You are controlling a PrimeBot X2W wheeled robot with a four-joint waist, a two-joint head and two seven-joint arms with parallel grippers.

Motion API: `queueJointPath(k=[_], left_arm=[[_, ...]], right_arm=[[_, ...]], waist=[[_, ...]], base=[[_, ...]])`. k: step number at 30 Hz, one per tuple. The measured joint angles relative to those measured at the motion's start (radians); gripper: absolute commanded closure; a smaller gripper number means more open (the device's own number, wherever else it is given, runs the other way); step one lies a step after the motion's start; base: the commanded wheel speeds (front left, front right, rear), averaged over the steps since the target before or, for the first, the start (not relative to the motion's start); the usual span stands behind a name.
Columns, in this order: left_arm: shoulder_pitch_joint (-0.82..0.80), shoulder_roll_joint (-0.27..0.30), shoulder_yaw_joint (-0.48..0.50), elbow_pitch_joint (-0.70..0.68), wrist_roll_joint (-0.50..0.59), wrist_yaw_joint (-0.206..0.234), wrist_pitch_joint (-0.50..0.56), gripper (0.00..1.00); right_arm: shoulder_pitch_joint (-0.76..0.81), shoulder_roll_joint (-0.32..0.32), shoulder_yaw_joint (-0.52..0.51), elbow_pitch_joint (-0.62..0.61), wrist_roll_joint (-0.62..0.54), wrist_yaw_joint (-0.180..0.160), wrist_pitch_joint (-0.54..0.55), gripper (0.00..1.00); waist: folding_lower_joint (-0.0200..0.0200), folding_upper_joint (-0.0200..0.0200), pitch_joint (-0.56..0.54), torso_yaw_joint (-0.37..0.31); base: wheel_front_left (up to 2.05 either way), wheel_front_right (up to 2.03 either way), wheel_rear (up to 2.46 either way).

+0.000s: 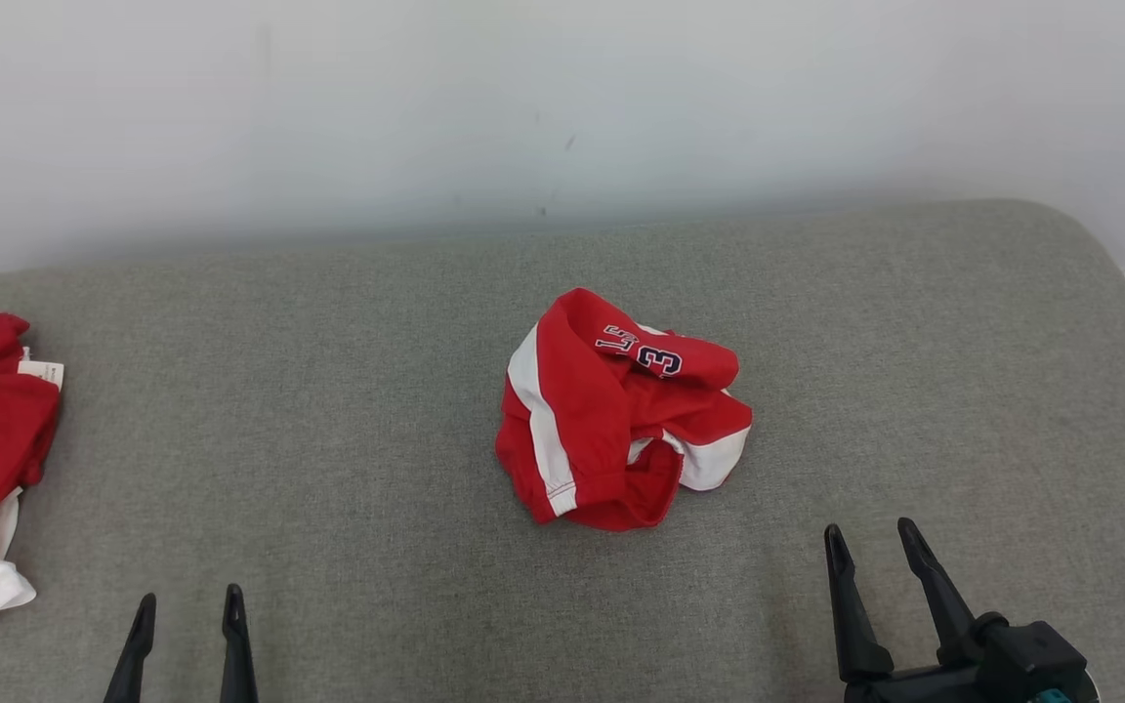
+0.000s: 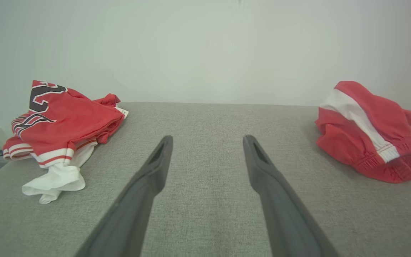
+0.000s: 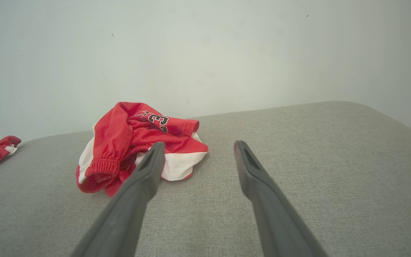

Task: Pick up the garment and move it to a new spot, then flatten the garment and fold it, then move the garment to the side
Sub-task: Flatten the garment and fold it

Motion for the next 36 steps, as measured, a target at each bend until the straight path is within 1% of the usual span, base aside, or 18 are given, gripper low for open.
queueJointPath(k=[5, 14, 26, 36], left_arm=[[0.006, -0.001, 0.005, 0.0, 0.004, 0.0, 0.0, 0.0], [0.007, -0.002, -0.019, 0.002, 0.01, 0.0, 0.0, 0.0], [0.007, -0.003, -0.025, -0.001, 0.01, 0.017, 0.0, 0.0], [0.007, -0.003, -0.021, 0.001, 0.01, 0.021, 0.0, 0.0]], right_arm=[[0.003, 0.0, -0.002, 0.001, 0.0, 0.0, 0.0, 0.0], [0.014, 0.0, -0.003, 0.006, -0.001, 0.0, 0.0, 0.0], [0.014, 0.0, 0.001, 0.012, -0.004, 0.0, 0.0, 0.0], [0.014, 0.0, 0.001, 0.012, -0.004, 0.0, 0.0, 0.0]], waist=[[0.0, 0.0001, -0.003, -0.002], [0.0002, 0.0001, -0.006, -0.004], [0.0002, 0.0001, -0.008, -0.009], [0.0001, 0.0001, -0.007, -0.009]], base=[[0.0, 0.0, 0.0], [0.0, 0.0, 0.0], [0.0, 0.0, 0.0], [0.0, 0.0, 0.0]])
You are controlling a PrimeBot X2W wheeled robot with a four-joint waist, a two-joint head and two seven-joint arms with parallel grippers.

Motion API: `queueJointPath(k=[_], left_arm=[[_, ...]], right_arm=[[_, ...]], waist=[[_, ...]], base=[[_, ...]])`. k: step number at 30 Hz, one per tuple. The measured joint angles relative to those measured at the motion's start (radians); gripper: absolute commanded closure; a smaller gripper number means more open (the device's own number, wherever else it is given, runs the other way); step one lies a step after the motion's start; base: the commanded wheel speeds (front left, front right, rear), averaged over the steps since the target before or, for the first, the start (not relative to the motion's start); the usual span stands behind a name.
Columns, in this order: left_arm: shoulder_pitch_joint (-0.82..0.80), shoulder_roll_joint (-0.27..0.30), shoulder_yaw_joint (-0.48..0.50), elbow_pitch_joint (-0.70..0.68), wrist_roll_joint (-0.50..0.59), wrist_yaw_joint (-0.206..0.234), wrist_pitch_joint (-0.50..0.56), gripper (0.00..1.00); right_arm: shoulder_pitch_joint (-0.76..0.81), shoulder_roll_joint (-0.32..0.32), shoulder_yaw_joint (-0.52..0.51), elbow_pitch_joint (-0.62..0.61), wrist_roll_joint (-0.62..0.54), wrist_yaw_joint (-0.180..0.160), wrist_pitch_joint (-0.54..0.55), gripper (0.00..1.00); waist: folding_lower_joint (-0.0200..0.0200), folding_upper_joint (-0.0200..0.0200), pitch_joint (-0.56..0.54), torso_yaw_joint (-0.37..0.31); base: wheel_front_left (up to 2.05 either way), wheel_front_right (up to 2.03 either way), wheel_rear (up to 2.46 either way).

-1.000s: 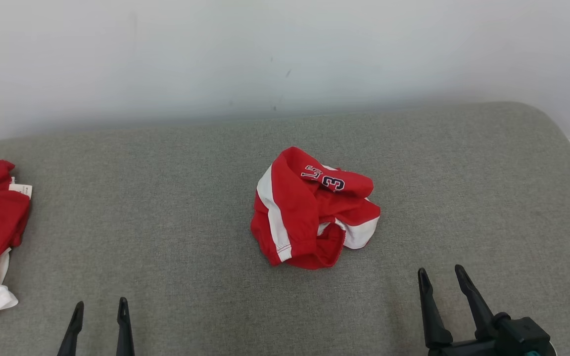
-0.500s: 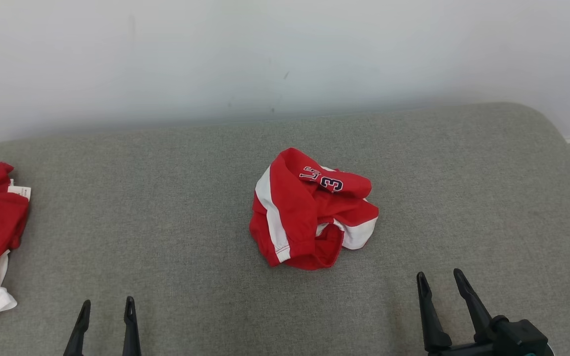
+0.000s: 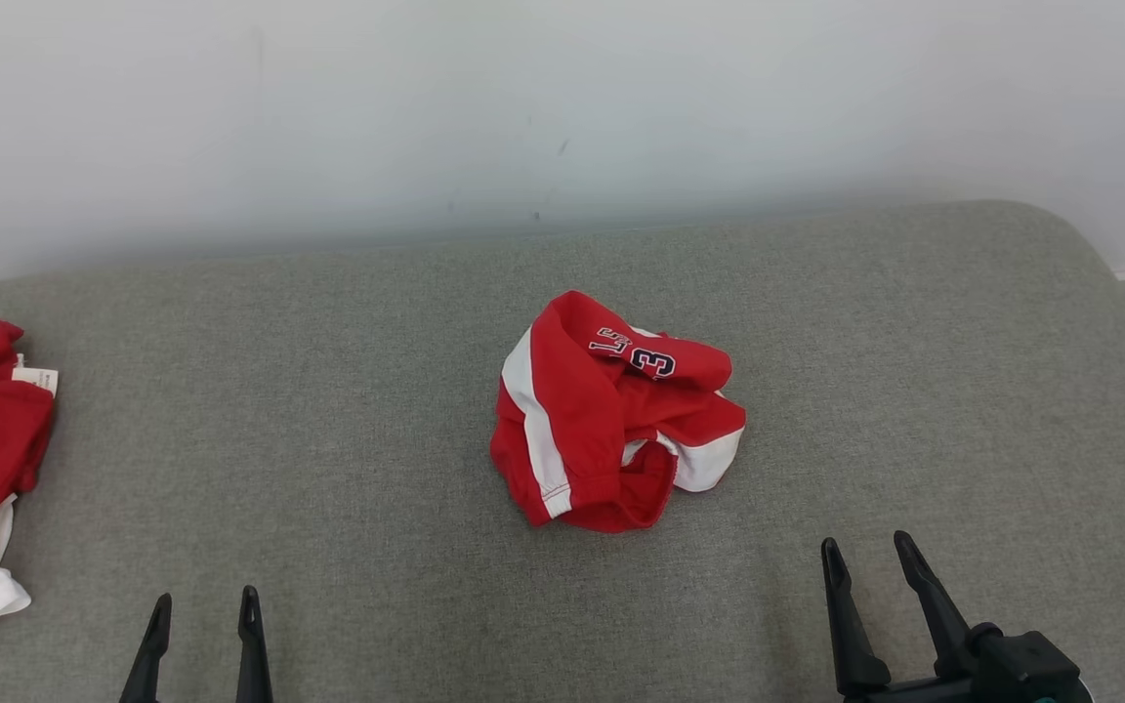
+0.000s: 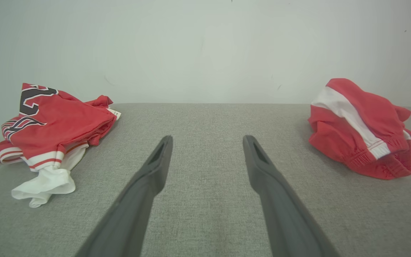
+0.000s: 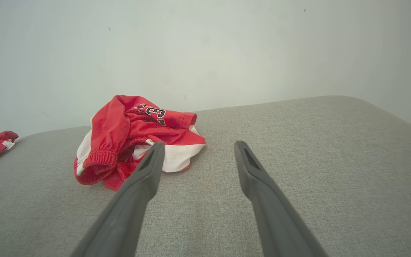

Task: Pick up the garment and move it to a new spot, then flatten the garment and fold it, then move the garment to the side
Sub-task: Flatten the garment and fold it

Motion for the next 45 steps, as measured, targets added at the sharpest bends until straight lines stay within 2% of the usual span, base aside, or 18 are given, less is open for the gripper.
queueJointPath(k=[10, 14, 22, 26, 29, 39, 43, 44, 45], left_arm=[[0.0, 0.0, 0.003, -0.002, 0.004, 0.0, 0.0, 0.0], [-0.012, 0.0, -0.03, 0.0, 0.008, -0.008, 0.0, 0.0], [-0.149, 0.003, -0.245, 0.058, 0.046, -0.032, 0.0, 0.0], [-0.222, 0.026, -0.353, 0.108, 0.042, -0.037, 0.0, 0.0], [-0.282, 0.051, -0.399, 0.156, 0.025, -0.037, 0.0, 0.0], [-0.43, 0.103, -0.38, 0.329, -0.015, -0.037, 0.0, 0.0], [-0.457, 0.106, -0.382, 0.444, -0.027, -0.038, -0.001, 0.0], [-0.464, 0.104, -0.381, 0.466, -0.031, -0.038, -0.001, 0.55], [-0.473, 0.103, -0.384, 0.47, -0.034, -0.038, -0.001, 1.0]], right_arm=[[0.0, 0.0, 0.004, 0.0, 0.0, 0.0, 0.0, 0.0], [-0.006, 0.0, 0.002, -0.002, 0.003, 0.0, 0.0, 0.0], [-0.024, 0.0, 0.0, -0.002, 0.016, 0.0, 0.0, 0.0], [-0.048, 0.0, 0.002, -0.005, 0.024, 0.0, 0.0, 0.0], [-0.063, -0.001, 0.004, -0.007, 0.035, 0.0, 0.0, 0.0], [-0.085, 0.0, 0.006, -0.004, 0.068, 0.0, 0.0, 0.0], [-0.086, -0.001, 0.008, -0.002, 0.071, 0.0, 0.0, 0.0], [-0.086, 0.0, 0.008, -0.004, 0.071, 0.0, 0.0, 0.0], [-0.086, 0.0, 0.008, -0.005, 0.072, 0.0, 0.0, 0.0]], waist=[[0.0, 0.0, 0.005, -0.006], [0.0, 0.0, 0.016, -0.013], [0.0, 0.0, 0.048, -0.041], [0.0, 0.0, 0.069, -0.067], [0.0, 0.0, 0.09, -0.091], [0.0001, 0.0, 0.155, -0.197], [0.0001, 0.0, 0.173, -0.235], [0.0001, 0.0001, 0.176, -0.242], [0.0001, 0.0001, 0.179, -0.248]], base=[[0.0, 0.0, 0.0], [0.0, 0.0, 0.0], [0.0, 0.0, 0.0], [0.0, 0.0, 0.0], [0.0, 0.0, 0.0], [0.0, 0.0, 0.0], [0.0, 0.0, 0.0], [0.0, 0.0, 0.0], [0.0, 0.0, 0.0]])
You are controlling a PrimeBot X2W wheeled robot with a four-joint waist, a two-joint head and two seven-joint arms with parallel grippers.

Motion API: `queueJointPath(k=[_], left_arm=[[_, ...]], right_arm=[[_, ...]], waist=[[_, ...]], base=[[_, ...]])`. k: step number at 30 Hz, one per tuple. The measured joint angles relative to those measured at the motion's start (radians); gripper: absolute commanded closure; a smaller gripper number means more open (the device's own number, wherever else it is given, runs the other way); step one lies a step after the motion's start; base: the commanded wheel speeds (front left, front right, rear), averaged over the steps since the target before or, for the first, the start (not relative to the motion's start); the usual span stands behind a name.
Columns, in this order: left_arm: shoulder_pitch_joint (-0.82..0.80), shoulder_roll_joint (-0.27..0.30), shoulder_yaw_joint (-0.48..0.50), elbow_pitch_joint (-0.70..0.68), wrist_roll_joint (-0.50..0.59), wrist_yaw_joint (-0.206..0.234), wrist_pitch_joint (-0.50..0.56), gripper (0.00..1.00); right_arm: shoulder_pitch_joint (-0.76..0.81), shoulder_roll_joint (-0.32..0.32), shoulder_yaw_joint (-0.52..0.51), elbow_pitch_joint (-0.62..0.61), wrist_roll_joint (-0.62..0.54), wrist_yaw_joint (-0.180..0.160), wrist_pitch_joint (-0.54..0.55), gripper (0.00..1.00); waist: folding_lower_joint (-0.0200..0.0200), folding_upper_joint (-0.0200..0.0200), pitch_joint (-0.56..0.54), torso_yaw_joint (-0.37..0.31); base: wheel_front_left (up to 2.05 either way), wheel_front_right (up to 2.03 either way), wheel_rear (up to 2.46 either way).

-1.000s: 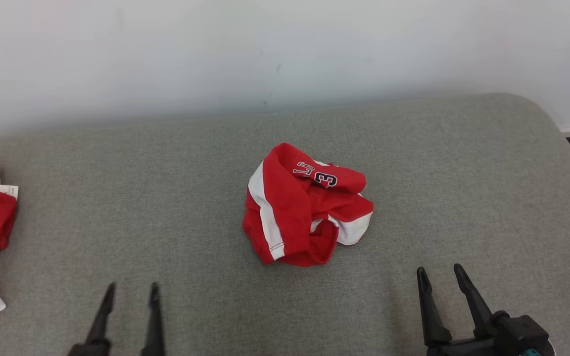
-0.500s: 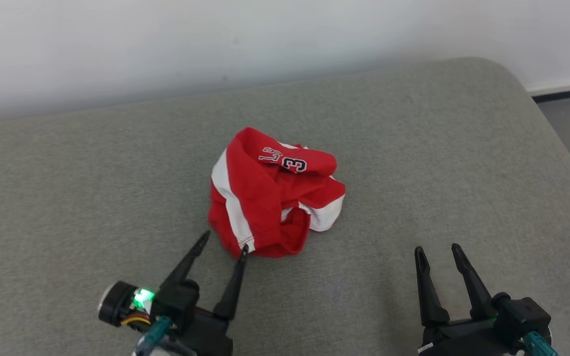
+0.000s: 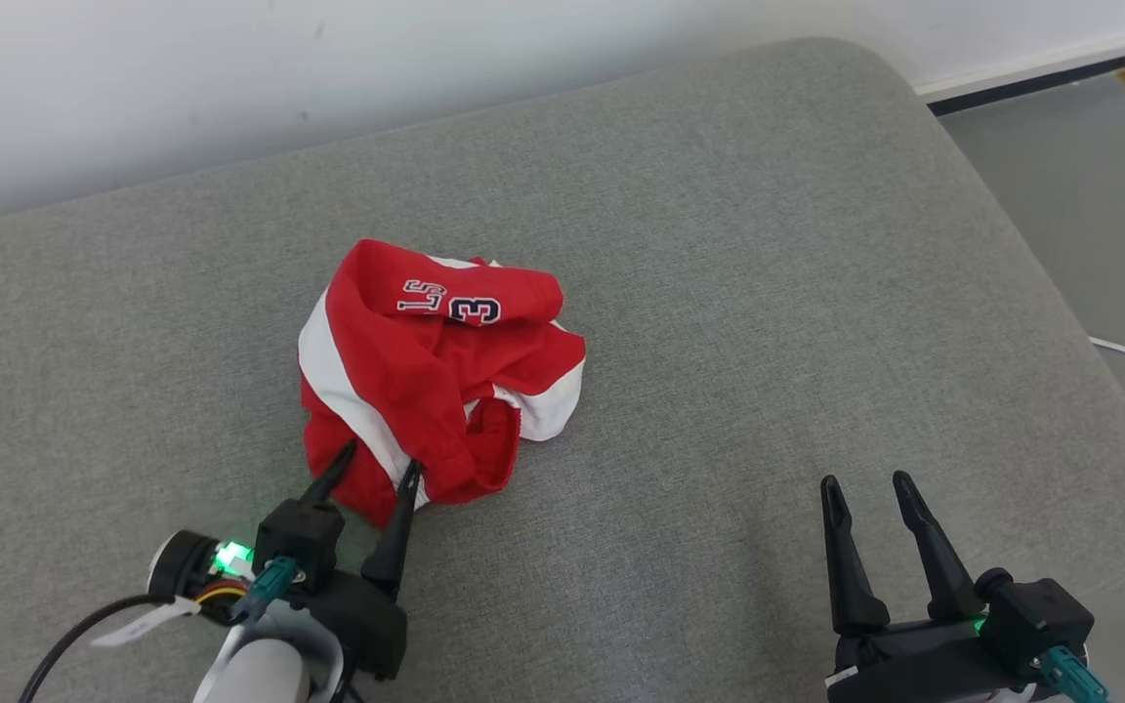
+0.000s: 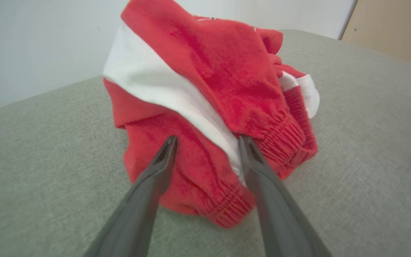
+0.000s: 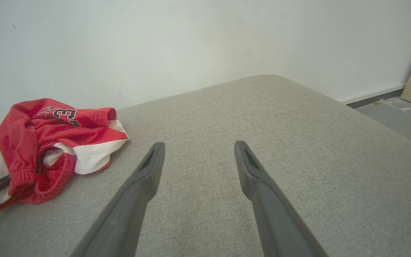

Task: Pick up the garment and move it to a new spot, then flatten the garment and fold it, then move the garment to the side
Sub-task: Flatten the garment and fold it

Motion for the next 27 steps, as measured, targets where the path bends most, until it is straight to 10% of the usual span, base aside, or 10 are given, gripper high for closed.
queueJointPath(k=[27], left_arm=[[0.293, -0.031, 0.14, -0.303, -0.138, 0.0, 0.0, 1.0]], right_arm=[[0.049, 0.0, -0.005, 0.009, -0.021, 0.0, 0.0, 0.0]], waist=[[-0.0003, -0.0001, -0.097, 0.25]], base=[[0.0, 0.0, 0.0]])
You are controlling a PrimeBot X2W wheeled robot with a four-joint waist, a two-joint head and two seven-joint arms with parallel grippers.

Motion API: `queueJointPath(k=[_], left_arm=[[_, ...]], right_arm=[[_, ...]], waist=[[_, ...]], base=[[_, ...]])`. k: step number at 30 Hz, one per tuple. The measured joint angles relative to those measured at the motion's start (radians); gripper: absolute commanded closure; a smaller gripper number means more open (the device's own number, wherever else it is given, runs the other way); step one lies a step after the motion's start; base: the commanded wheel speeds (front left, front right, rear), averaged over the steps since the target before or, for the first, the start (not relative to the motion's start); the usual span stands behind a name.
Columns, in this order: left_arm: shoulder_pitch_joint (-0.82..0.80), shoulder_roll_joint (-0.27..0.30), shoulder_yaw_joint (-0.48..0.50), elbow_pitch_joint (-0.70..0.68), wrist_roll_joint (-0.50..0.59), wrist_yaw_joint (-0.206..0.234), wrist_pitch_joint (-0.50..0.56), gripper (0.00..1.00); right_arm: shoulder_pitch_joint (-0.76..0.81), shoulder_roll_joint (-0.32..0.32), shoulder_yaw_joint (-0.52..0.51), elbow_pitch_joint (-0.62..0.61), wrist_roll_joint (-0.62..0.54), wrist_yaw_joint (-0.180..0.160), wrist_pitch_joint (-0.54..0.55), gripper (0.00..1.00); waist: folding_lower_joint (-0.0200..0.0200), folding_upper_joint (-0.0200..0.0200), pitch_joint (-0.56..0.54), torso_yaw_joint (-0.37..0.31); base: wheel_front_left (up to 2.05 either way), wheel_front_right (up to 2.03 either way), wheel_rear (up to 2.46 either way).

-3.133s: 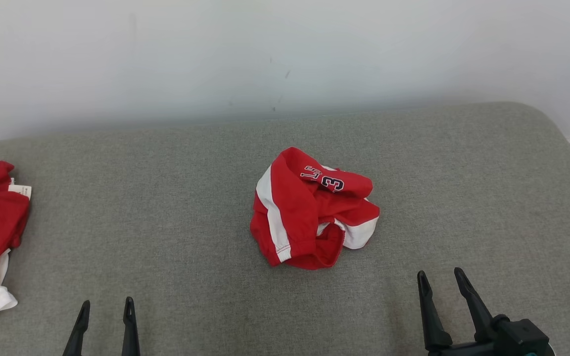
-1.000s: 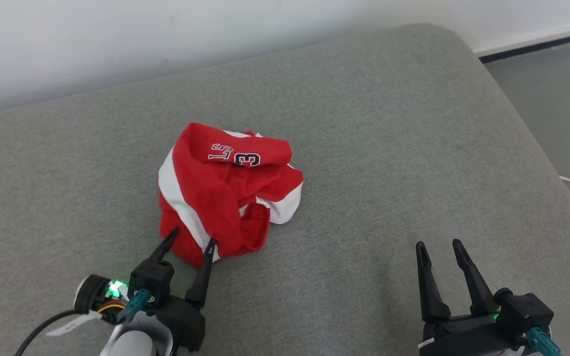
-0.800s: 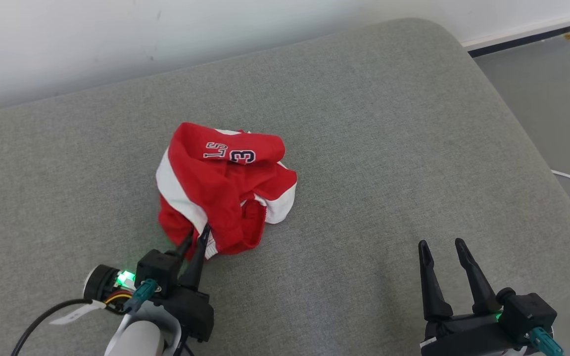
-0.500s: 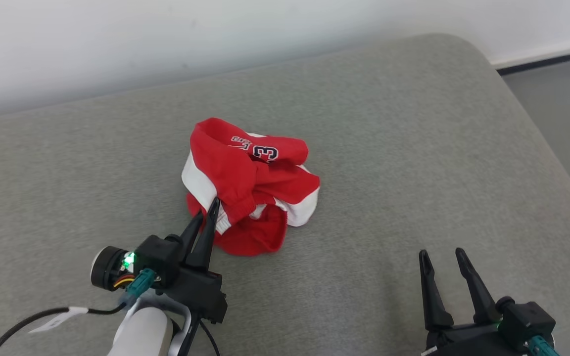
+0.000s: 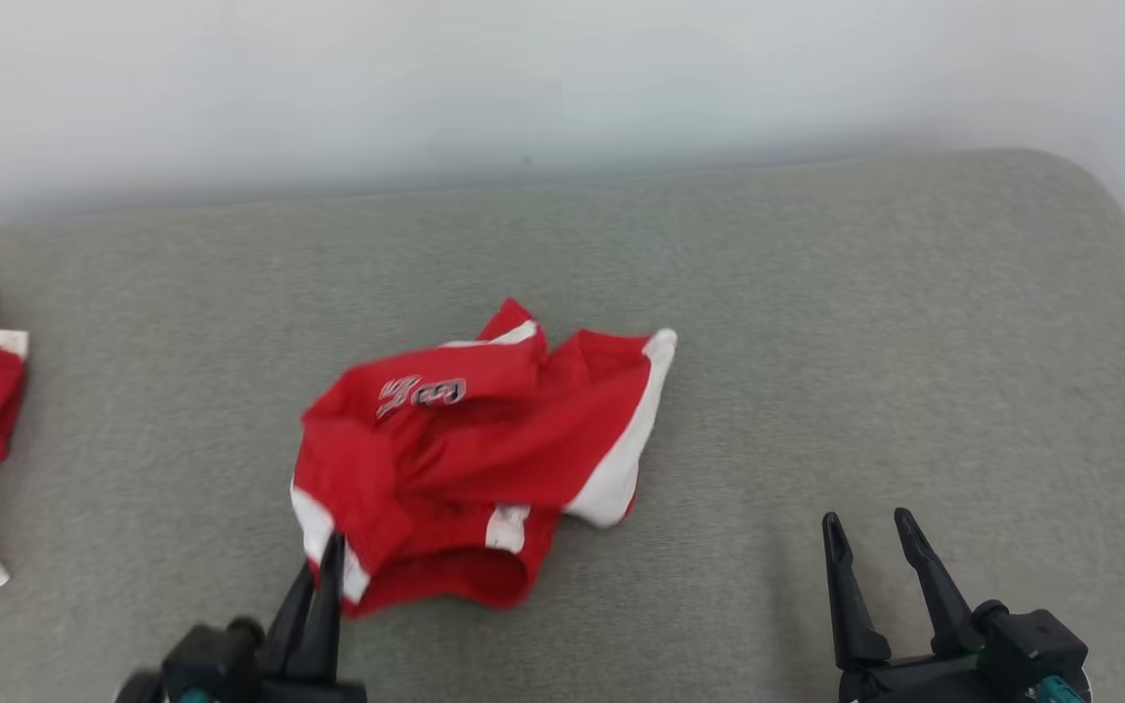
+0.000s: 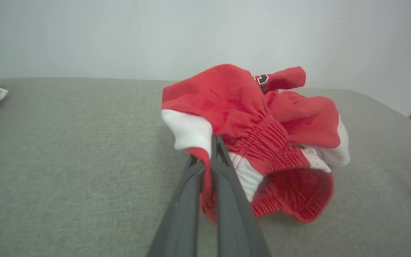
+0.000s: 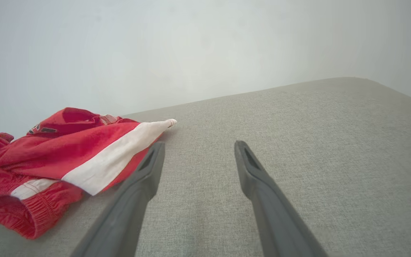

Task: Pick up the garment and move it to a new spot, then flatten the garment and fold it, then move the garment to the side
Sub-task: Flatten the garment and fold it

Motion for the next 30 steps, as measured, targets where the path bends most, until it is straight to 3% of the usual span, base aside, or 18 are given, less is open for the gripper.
queueJointPath(k=[11, 12, 13, 22, 26, 30], left_arm=[[0.073, -0.054, 0.08, 0.046, -0.006, 0.0, 0.0, 1.0], [0.067, -0.055, 0.089, 0.042, 0.002, 0.0, 0.0, 0.55], [0.056, -0.056, 0.101, 0.036, 0.016, 0.005, 0.0, 0.02], [0.008, -0.065, 0.143, -0.058, 0.07, 0.012, 0.0, 0.0], [0.027, -0.07, 0.104, -0.071, 0.052, 0.008, 0.0, 0.0], [0.052, -0.071, 0.005, -0.057, 0.026, 0.007, 0.0, 0.0]], right_arm=[[0.0, 0.0, -0.005, 0.004, -0.007, 0.0, 0.0, 0.0], [0.0, 0.0, -0.006, 0.004, -0.008, 0.0, 0.0, 0.0], [0.0, 0.0, -0.008, 0.005, -0.008, 0.0, 0.0, 0.0], [-0.002, 0.0, -0.006, 0.006, -0.01, 0.0, 0.0, 0.0], [-0.003, 0.0, -0.003, 0.006, -0.008, 0.0, 0.0, 0.0], [-0.005, 0.0, 0.0, 0.005, -0.007, 0.0, 0.0, 0.0]], waist=[[0.0, 0.0001, 0.004, 0.048], [0.0001, 0.0, 0.005, 0.051], [0.0, 0.0, 0.005, 0.054], [0.0001, 0.0, 0.012, 0.063], [0.0001, 0.0, 0.019, 0.062], [0.0001, 0.0, 0.028, 0.059]], base=[[0.0, 0.0, 0.0], [0.0, 0.0, 0.0], [0.0, 0.0, 0.0], [0.0, 0.0, 0.0], [0.0, 0.0, 0.0], [0.0, 0.0, 0.0]])
